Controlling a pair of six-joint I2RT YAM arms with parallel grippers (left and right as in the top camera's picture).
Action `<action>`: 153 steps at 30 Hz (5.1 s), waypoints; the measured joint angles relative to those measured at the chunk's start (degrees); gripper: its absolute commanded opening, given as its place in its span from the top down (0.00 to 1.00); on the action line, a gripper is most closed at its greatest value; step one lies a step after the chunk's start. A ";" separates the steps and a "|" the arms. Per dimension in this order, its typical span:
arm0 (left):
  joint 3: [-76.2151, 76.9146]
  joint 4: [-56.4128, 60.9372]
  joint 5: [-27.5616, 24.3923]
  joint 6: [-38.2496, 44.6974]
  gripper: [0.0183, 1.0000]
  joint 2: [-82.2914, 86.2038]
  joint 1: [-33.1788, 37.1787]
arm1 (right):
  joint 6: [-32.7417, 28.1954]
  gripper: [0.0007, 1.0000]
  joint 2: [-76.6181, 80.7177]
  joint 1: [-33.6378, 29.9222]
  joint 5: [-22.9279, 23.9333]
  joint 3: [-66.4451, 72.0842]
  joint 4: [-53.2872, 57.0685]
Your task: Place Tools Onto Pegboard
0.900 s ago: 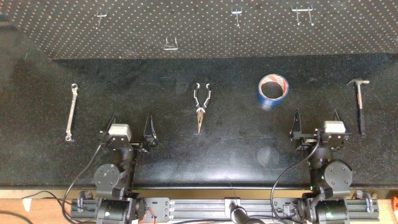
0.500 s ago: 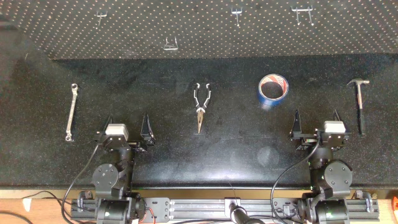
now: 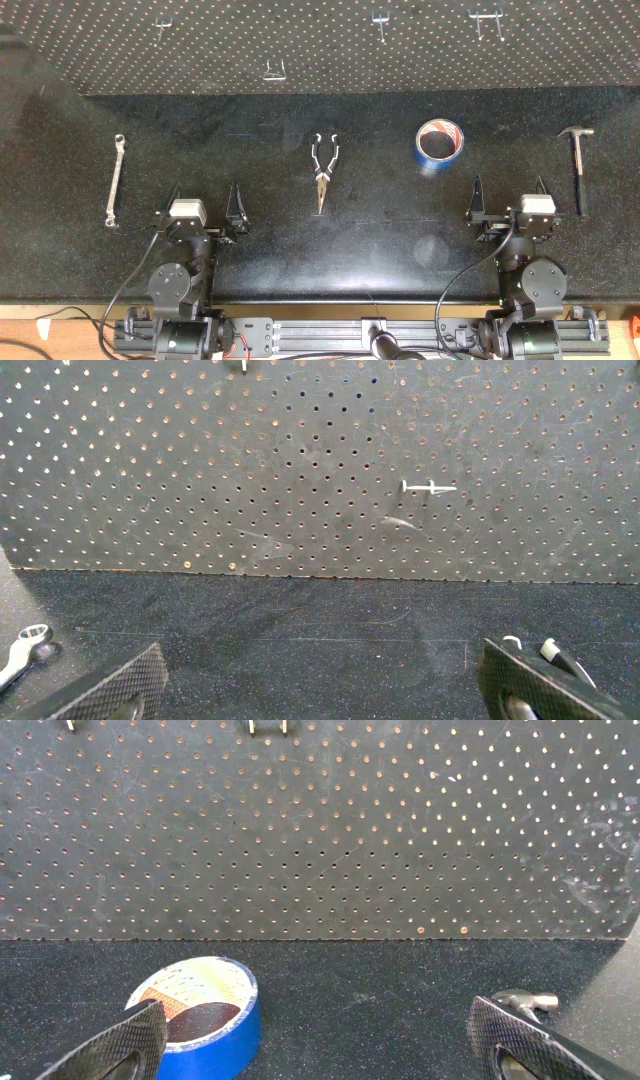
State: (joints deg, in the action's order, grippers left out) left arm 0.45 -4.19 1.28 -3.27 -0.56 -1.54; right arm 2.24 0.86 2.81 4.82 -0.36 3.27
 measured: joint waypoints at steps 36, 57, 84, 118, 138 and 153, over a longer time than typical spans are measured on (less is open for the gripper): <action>0.00 0.00 0.00 0.00 0.00 0.00 0.00 | 0.00 0.02 0.00 0.00 0.00 0.00 0.00; 0.00 0.00 0.00 0.00 0.00 0.00 0.00 | 0.00 0.02 0.00 0.00 0.00 0.00 0.00; 59.69 -55.65 10.73 20.00 0.01 -76.39 29.42 | -0.02 0.02 0.37 0.00 0.02 -0.02 0.02; 75.25 -46.60 -3.04 38.25 0.99 -111.43 40.76 | 0.00 0.02 0.35 0.00 0.02 -0.02 0.02; 40.92 -3.06 -0.94 11.67 0.99 -60.11 12.24 | -0.02 0.02 0.31 0.00 0.02 -0.02 0.02; 40.94 1.73 -0.31 10.32 0.99 -66.31 10.71 | -0.02 0.02 0.31 0.00 0.02 -0.02 0.02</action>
State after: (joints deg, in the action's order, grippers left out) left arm 41.39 -2.46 0.97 7.05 -66.87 9.17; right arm 2.22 1.17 2.81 4.84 -0.38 3.29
